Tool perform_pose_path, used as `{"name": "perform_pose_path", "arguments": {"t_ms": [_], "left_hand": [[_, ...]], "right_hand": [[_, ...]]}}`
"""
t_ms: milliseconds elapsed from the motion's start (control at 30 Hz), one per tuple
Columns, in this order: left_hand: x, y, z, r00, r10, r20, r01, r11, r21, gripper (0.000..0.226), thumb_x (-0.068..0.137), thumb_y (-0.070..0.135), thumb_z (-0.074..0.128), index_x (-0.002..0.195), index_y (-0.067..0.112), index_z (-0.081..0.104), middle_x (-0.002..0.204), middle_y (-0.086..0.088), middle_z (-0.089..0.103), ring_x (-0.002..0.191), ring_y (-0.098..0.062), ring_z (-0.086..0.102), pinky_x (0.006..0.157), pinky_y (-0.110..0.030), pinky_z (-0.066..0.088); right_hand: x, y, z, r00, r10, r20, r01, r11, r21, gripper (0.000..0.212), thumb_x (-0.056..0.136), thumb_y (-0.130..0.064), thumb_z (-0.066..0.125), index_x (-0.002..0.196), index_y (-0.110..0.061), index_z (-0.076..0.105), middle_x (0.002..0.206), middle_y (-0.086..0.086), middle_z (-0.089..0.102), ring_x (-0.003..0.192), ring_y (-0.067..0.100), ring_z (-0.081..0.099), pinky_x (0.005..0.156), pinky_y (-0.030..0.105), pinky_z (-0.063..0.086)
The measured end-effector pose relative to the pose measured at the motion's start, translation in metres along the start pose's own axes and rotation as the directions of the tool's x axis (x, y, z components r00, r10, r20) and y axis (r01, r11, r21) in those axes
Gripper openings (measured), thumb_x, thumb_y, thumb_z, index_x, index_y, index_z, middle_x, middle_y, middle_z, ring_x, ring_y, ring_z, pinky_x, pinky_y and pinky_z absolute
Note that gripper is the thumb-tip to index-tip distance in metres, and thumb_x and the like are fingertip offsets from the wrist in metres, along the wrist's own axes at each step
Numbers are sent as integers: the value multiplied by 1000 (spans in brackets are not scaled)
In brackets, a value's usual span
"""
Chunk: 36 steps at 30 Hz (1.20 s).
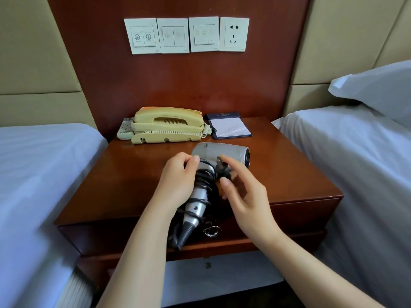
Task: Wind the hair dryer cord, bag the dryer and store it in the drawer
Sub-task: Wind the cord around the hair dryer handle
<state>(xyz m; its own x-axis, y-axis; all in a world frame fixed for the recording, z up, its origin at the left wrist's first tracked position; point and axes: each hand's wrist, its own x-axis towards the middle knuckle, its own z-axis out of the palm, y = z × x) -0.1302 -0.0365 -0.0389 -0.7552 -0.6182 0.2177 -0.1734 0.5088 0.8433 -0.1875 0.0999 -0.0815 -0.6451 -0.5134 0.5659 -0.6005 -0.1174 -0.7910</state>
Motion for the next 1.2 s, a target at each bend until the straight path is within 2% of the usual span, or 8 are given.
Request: {"name": "perform_pose_path", "arguments": {"t_ms": [133,267,433,600,733,933,1133,1200], "left_hand": [[2,2,6,999,-53,-11,52,994,-99,32,99,26,42,71,16,54,80,-2,59,71,-10,49,64,-24,36],[2,5,7,999,-42,-2,41,983,-181,33,98,21,43,68,15,54,73,3,58,71,-12,51,67,-25,38],[-1,8,9,995,-91,38,98,954,-282,39,99,34,40,87,1,58,79,0,56,78,-14,52,68,-25,38],[-8,9,8,996,22,84,-8,987,-162,30,93,37,52,77,11,51,67,5,42,63,-9,40,60,-24,33],[-7,12,6,997,29,66,-24,998,-63,27,95,32,49,82,9,54,68,4,44,62,-10,40,58,-26,32],[-7,12,15,998,56,18,-55,998,-28,24,95,32,49,88,10,55,79,2,54,71,-12,49,61,-24,36],[-4,13,22,980,167,-112,-152,979,132,19,95,26,49,84,11,50,77,5,50,70,-4,45,61,-6,35],[-5,12,24,956,238,-174,-208,962,176,19,95,22,50,82,8,50,75,4,49,68,-8,43,61,-16,32]], "right_hand": [[3,0,-3,1000,2,21,-1,1000,-31,32,92,-16,54,119,-34,55,108,-27,61,107,-5,58,89,12,45],[8,-2,-7,997,58,55,-53,994,-93,15,89,-17,61,93,-31,63,79,-18,67,76,1,62,68,14,46],[21,-14,-17,976,160,150,-128,971,-202,5,85,-24,66,85,-20,63,71,-1,64,64,14,64,62,25,52],[26,-29,-20,978,161,136,-81,881,-465,11,84,-34,64,79,-28,56,70,-6,58,65,16,56,64,38,52],[25,-37,-20,981,127,144,-17,805,-593,11,87,-39,59,89,-30,53,74,-10,54,70,15,51,56,28,40],[19,-15,-23,988,142,68,-111,935,-338,11,84,-31,65,93,-25,62,72,-15,55,69,6,54,71,32,49],[13,-10,-21,995,87,46,-73,966,-248,12,85,-24,65,83,-26,53,67,-11,52,70,8,51,62,17,41],[14,-11,-18,997,65,40,-55,975,-216,21,85,-20,65,75,-26,48,59,-11,47,61,8,46,56,15,37]]}}
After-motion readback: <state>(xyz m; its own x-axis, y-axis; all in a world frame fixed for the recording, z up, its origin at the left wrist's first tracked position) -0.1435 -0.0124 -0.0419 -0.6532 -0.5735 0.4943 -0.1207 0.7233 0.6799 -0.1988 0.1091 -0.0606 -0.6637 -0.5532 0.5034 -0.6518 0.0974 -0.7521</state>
